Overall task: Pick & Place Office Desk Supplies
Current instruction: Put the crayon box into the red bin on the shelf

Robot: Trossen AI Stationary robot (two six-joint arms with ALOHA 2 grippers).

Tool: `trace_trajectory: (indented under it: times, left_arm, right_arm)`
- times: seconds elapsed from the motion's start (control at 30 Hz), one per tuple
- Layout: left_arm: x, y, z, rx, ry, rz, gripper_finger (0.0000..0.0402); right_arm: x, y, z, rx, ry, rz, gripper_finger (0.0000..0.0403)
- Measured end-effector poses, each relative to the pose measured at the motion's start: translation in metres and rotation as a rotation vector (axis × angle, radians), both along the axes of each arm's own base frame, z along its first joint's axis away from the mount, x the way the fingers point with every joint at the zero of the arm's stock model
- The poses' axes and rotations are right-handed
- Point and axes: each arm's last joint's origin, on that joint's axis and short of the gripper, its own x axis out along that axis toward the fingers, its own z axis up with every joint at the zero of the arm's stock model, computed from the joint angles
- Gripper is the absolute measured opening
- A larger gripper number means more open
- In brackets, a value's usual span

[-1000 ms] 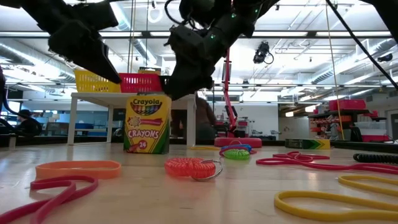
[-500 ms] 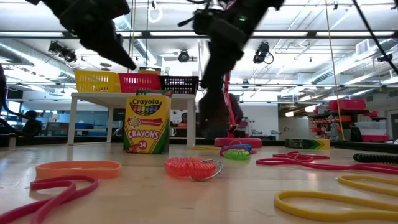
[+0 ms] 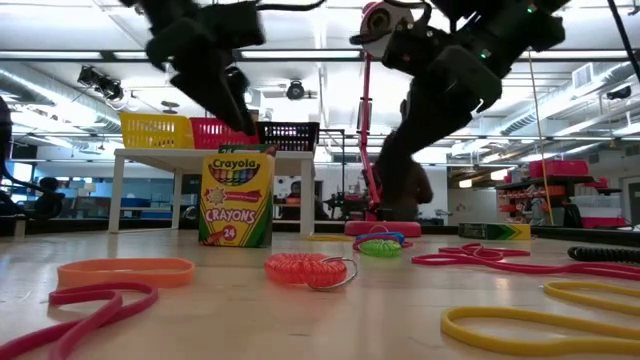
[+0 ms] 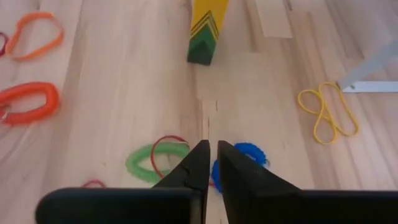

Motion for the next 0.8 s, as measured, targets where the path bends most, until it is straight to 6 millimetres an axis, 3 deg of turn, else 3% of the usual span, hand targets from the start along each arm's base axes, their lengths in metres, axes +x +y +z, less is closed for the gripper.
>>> trace_trajectory:
  times: [0.27, 0.53, 0.8]
  left_arm:
    - [0.033, -0.004, -0.015, 0.032, 0.181, -0.038, 0.0319]
    - [0.040, -0.006, -0.033, 0.022, 0.275, -0.049, 0.0313]
    - [0.040, -0.007, -0.033, 0.018, 0.265, -0.029, 0.0229]
  right_arm:
    - [-0.001, 0.006, -0.001, -0.004, -0.021, 0.030, 0.0005]
    - [0.001, 0.007, 0.001, -0.005, -0.052, 0.041, 0.0020]
    - [-0.003, 0.019, -0.003, -0.006, -0.091, 0.067, 0.0008]
